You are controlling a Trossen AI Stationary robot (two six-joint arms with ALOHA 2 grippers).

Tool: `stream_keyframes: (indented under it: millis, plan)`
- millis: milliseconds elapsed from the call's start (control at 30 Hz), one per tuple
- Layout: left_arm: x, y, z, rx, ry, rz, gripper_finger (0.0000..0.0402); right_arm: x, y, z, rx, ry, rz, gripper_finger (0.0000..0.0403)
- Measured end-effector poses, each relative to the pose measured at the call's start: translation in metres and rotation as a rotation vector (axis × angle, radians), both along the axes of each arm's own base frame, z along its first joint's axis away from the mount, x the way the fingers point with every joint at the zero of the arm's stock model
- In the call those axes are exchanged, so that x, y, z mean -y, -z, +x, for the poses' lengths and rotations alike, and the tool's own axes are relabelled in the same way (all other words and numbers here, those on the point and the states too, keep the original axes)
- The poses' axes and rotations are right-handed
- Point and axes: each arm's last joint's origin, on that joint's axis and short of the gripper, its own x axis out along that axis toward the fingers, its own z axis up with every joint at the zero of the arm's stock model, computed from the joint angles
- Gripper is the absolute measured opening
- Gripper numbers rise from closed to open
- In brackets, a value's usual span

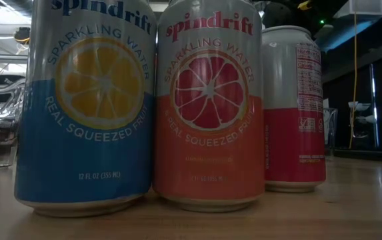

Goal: Sort soda cans
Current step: Put the red soda can into the top center transparent bin

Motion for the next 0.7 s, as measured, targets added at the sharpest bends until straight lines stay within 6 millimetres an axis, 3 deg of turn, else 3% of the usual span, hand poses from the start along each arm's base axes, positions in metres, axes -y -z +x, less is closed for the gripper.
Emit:
stream_keyframes:
  millis: [233, 500, 700]
  plan:
    - [-0.004, 0.012, 0.004, -0.018, 0.001, -0.011, 0.0306, 0.000, 0.000, 0.000, -0.001, 0.000, 0.000, 0.0380]
    - [-0.006, 0.012, 0.005, -0.002, -0.023, 0.001, 0.0306, 0.000, 0.000, 0.000, -0.003, -0.002, -0.002, 0.0380]
    - [-0.007, 0.010, 0.006, 0.004, -0.038, 0.025, 0.0333, 0.000, 0.000, 0.000, -0.003, -0.002, -0.002, 0.0380]
